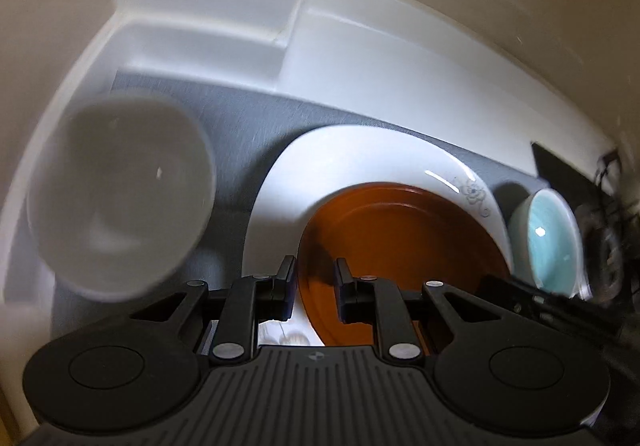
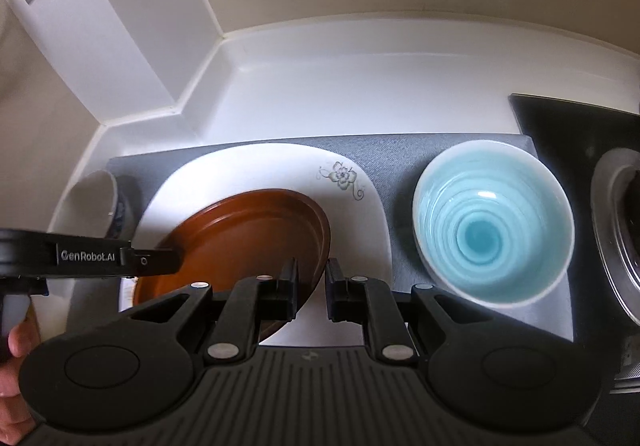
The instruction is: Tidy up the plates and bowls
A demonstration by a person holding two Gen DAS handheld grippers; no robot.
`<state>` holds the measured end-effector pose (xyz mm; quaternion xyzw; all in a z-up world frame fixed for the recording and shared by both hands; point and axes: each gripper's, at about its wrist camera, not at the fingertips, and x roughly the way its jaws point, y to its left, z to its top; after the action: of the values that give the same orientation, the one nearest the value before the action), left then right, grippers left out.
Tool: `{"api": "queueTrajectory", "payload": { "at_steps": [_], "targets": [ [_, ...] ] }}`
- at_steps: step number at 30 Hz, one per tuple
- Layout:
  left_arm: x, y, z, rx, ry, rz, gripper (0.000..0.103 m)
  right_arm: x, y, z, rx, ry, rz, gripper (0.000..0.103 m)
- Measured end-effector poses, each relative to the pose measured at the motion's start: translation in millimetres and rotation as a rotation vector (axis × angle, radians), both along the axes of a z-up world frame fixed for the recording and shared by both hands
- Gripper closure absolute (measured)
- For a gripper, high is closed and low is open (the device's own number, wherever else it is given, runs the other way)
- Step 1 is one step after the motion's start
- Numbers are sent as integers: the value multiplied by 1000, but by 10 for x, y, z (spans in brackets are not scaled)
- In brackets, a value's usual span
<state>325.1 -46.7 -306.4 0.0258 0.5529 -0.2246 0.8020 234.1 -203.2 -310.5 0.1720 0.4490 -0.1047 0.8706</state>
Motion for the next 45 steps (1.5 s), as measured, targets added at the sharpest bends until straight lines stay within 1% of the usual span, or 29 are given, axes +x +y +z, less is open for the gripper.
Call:
{"api": "queueTrajectory", "payload": {
  "at_steps": [3,5,8,9,10,11,12,13,15,17,19,20,22,24,25,26,27,28,29,30,31,32,34,36,38,39,40,43,45],
  "targets": [
    [-58,-102,-25,61,-81,-40,84,63,13,-88,-10,12,20,88],
    [-56,-122,-53,53,-95,-54,84,83,19,-140,-33,23,23,88],
    [-45,-124,-63,37,-104,-61,84,85,-29,-206,-11,29,7,87],
    [-47,-120,-58,17,-102,-71,82,84,-46,-212,-4,28,6,81],
    [-50,-95,-41,-15,-97,-75,79,73,-57,-201,2,19,2,69],
    [-44,-55,-17,-62,-86,-77,75,55,-66,-179,15,1,8,59],
    [-54,-13,20,-100,-78,-80,66,35,-76,-156,19,-15,13,44],
    [-78,23,71,-119,-88,-84,60,15,-81,-126,17,-27,16,37],
    [-150,101,194,-119,-136,-83,55,-23,-80,-39,16,-51,20,37],
    [-215,234,310,-118,-165,-70,52,-65,-50,69,16,-88,26,31],
    [-261,464,397,-135,-186,-26,40,-85,37,175,-18,-115,43,19],
    [-261,588,434,-136,-202,6,37,-84,93,227,-31,-134,58,18],
    [-275,886,466,-126,-244,86,28,-46,212,305,-7,-167,110,17],
    [-261,1168,417,-123,-270,166,25,72,384,353,13,-169,182,16],
    [-241,1275,371,-120,-258,200,27,135,483,372,2,-174,209,16],
    [-200,1367,314,-115,-233,229,28,208,605,391,-40,-179,222,16],
    [-156,1432,261,-118,-215,246,33,287,720,400,-76,-179,237,16],
    [-121,1490,220,-127,-209,259,39,377,824,390,-85,-183,265,19],
    [-92,1528,192,-132,-211,272,43,471,916,365,-73,-191,297,21],
    [-60,1562,168,-141,-220,287,50,565,1000,325,-59,-194,323,26],
    [-20,1586,147,-149,-225,296,60,662,1078,272,-45,-193,353,33],
    [7,1596,120,-158,-220,303,66,755,1160,215,-41,-189,385,36],
    [67,1619,51,-180,-190,326,80,922,1324,92,-69,-163,441,45],
    [95,1670,-13,-186,-176,351,86,1049,1417,-32,-80,-126,473,50],
    [104,1710,-66,-199,-166,358,86,1161,1477,-133,-71,-79,483,60],
    [104,1722,-76,-213,-162,358,87,1198,1507,-173,-88,-55,482,68],
    [86,1734,-80,-217,-158,358,87,1234,1523,-200,-111,-31,476,82],
    [61,1795,-56,-214,-116,373,88,1273,1503,-213,-77,2,440,90],
    [-8,1881,-37,-219,-77,371,88,1241,1508,-200,-64,33,431,91]
  ]
}}
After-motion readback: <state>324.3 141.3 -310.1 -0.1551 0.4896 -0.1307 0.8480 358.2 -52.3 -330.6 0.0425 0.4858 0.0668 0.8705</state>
